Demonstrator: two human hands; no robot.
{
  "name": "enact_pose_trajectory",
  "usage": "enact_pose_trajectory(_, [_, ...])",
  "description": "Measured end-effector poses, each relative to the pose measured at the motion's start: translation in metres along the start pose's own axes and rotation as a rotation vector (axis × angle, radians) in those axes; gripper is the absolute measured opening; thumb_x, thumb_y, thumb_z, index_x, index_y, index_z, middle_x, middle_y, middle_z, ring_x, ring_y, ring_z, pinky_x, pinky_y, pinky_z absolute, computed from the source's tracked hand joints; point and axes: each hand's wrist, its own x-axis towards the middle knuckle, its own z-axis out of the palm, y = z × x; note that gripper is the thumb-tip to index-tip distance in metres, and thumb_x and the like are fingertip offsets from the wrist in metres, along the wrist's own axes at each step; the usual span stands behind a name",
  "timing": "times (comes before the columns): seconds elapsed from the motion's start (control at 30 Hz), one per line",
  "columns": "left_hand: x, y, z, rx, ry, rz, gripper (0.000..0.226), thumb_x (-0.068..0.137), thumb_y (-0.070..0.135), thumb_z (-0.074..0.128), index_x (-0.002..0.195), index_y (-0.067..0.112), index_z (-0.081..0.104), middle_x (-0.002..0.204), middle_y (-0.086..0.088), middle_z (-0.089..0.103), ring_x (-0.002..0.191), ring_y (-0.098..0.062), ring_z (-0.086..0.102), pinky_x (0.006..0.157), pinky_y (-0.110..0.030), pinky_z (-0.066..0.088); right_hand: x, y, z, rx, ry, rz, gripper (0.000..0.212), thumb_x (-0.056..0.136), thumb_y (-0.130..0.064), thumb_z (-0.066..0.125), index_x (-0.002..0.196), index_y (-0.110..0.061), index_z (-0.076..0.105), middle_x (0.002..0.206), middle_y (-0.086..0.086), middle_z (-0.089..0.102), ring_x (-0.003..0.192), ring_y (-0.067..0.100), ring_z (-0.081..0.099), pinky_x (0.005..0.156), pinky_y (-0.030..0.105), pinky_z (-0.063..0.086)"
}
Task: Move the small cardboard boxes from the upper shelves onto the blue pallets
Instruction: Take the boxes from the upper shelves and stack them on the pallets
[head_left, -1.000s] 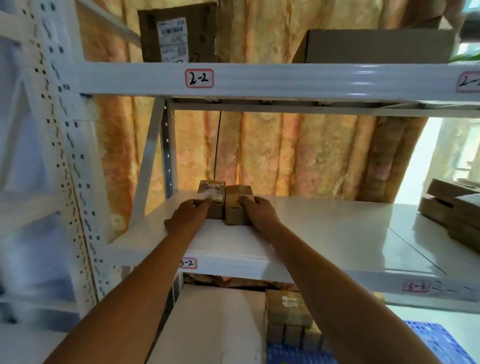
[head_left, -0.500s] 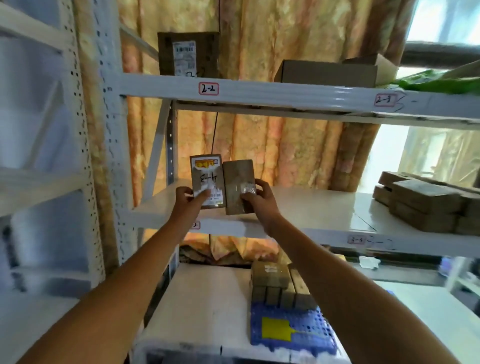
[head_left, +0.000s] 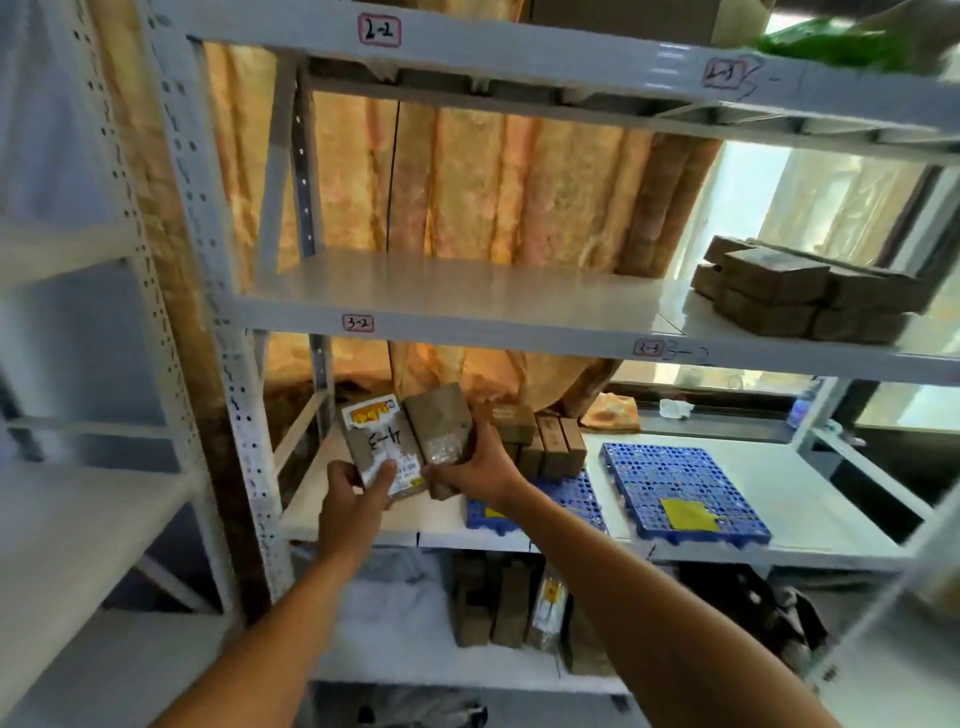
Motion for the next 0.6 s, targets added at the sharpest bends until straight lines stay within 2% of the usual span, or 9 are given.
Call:
enact_pose_trajectory(0.03, [-0.005, -0.009, 0.006, 0.033, -0.024, -0.032, 0.060, 0.066, 0.084, 0.060, 0.090, 0.031, 0.044, 0.087, 0.003, 0.062, 0.083, -0.029, 0.066, 0.070, -0.047, 0.054, -0.003, 0.014, -0.003, -0.067, -0.003, 0.063, 0.105, 0.063, -0.043, 0.095, 0.149, -0.018, 0.038, 0.141, 0.008, 0.047, 0.131, 0.027, 0.053, 0.106, 0.049, 0.051])
enact_pose_trajectory(0.1, [-0.010, -0.020, 0.021, 0.069, -0.066, -0.060, 0.065, 0.065, 0.084, 0.061, 0.086, 0.025, 0.044, 0.081, 0.000, 0.062, 0.078, -0.027, 0.065, 0.065, -0.037, 0.048, -0.006, 0.039, -0.012, -0.097, 0.003, 0.160, 0.104, 0.065, -0.044, 0.094, 0.148, -0.013, 0.040, 0.141, 0.008, 0.045, 0.131, 0.026, 0.052, 0.109, 0.046, 0.049])
enact_pose_trajectory(0.2, [-0.003, -0.031, 0.053, 0.069, -0.144, -0.109, 0.051, 0.078, 0.067, 0.071, 0.089, 0.022, 0.047, 0.084, -0.001, 0.066, 0.080, -0.026, 0.067, 0.070, -0.040, 0.052, -0.002, 0.068, -0.030, -0.031, 0.014, 0.255, 0.091, 0.067, -0.035, 0.093, 0.139, -0.012, 0.043, 0.132, 0.007, 0.055, 0.113, 0.028, 0.066, 0.089, 0.049, 0.061])
enact_pose_trajectory(0.23, [0.001, -0.034, 0.065, 0.076, -0.175, -0.127, 0.048, 0.080, 0.063, 0.072, 0.092, 0.022, 0.049, 0.088, -0.001, 0.068, 0.082, -0.024, 0.068, 0.072, -0.040, 0.054, 0.001, 0.077, -0.036, -0.010, 0.017, 0.284, 0.087, 0.068, -0.032, 0.092, 0.138, -0.012, 0.044, 0.129, 0.006, 0.058, 0.109, 0.027, 0.068, 0.088, 0.049, 0.062])
enact_pose_trajectory(0.3, [0.013, -0.037, 0.094, 0.058, -0.226, -0.152, 0.047, 0.081, 0.062, 0.071, 0.096, 0.023, 0.050, 0.093, 0.001, 0.070, 0.081, -0.018, 0.070, 0.064, -0.033, 0.056, 0.014, 0.095, -0.054, 0.044, 0.035, 0.336, 0.087, 0.070, -0.028, 0.091, 0.141, -0.011, 0.043, 0.126, 0.003, 0.062, 0.111, 0.022, 0.066, 0.096, 0.041, 0.059])
enact_pose_trajectory(0.4, [0.041, -0.040, 0.137, 0.015, -0.232, -0.175, 0.050, 0.079, 0.064, 0.071, 0.093, 0.021, 0.049, 0.087, -0.002, 0.066, 0.073, -0.016, 0.068, 0.052, -0.028, 0.054, 0.041, 0.118, -0.085, 0.100, 0.058, 0.382, 0.085, 0.073, -0.024, 0.089, 0.143, -0.010, 0.041, 0.114, -0.002, 0.062, 0.101, 0.015, 0.064, 0.081, 0.028, 0.060])
enact_pose_trajectory(0.5, [0.079, -0.042, 0.177, -0.004, -0.207, -0.186, 0.054, 0.080, 0.064, 0.071, 0.090, 0.017, 0.045, 0.085, -0.006, 0.060, 0.067, -0.017, 0.064, 0.047, -0.026, 0.053, 0.074, 0.137, -0.124, -0.022, 0.137, 0.368, 0.085, 0.058, -0.046, 0.085, 0.129, -0.018, 0.046, 0.113, 0.002, 0.064, 0.105, 0.023, 0.065, 0.086, 0.035, 0.061])
enact_pose_trajectory(0.57, [0.105, -0.044, 0.200, -0.038, -0.195, -0.205, 0.052, 0.082, 0.061, 0.070, 0.089, 0.017, 0.042, 0.088, -0.008, 0.060, 0.069, -0.016, 0.064, 0.048, -0.026, 0.053, 0.101, 0.150, -0.156, -0.154, 0.192, 0.337, 0.079, 0.046, -0.060, 0.077, 0.110, -0.024, 0.051, 0.104, -0.003, 0.062, 0.099, 0.022, 0.065, 0.079, 0.029, 0.060])
enact_pose_trajectory(0.6, [0.117, -0.044, 0.210, -0.046, -0.188, -0.210, 0.052, 0.083, 0.061, 0.070, 0.089, 0.018, 0.041, 0.090, -0.008, 0.061, 0.072, -0.016, 0.065, 0.049, -0.028, 0.054, 0.115, 0.156, -0.171, -0.243, 0.190, 0.325, 0.079, 0.049, -0.062, 0.078, 0.112, -0.022, 0.053, 0.107, -0.002, 0.058, 0.101, 0.023, 0.063, 0.081, 0.032, 0.058])
